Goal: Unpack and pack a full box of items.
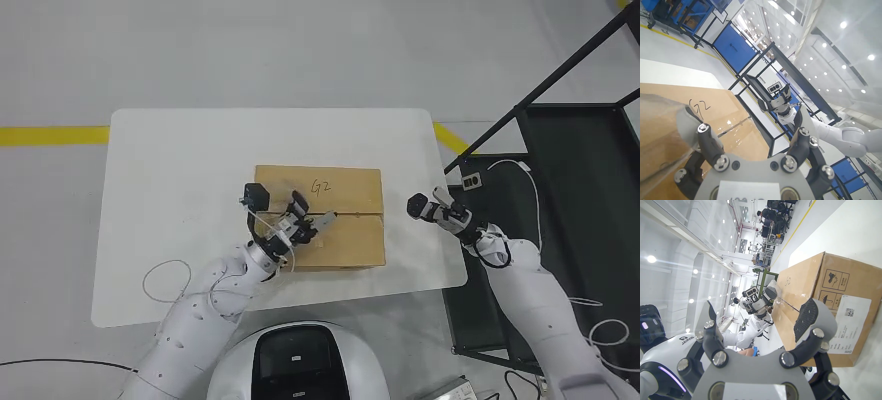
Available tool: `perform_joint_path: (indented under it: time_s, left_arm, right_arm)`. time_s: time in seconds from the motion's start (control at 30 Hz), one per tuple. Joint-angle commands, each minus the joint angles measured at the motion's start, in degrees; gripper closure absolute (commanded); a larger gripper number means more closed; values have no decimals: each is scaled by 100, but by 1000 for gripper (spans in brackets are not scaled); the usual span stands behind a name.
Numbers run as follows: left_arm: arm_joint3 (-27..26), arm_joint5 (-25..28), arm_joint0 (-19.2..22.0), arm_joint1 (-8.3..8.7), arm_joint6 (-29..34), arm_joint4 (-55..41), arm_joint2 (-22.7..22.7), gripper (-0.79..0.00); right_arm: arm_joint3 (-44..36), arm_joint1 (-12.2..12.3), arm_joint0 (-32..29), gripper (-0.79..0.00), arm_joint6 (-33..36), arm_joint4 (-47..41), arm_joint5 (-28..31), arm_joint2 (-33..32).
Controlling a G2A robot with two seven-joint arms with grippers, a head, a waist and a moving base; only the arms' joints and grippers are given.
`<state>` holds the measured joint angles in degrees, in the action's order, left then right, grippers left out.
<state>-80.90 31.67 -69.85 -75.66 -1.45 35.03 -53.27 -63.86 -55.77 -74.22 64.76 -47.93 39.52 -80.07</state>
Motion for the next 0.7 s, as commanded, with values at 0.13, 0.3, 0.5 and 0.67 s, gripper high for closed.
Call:
perform_joint_path:
  time_s: [0.13,0.3,0.5,0.67]
  left_arm:
    - [125,5,106,-57,90,195,187,-785]
    - [266,-84,225,-116,239,240,346,-785]
    - [460,-232,341,-182,318,253,466,-785]
    - [524,-118,404,-234,258,113,520,-785]
  right_arm:
    - [21,-21,-2,-785,15,5,-15,-30]
    - [50,-40,-7,-785,22,-2,-22,-50]
    - [45,-43,-66,-785,-43,-26,43,-184]
    - [-27,-23,-191,-785,-88,-12,88,-373]
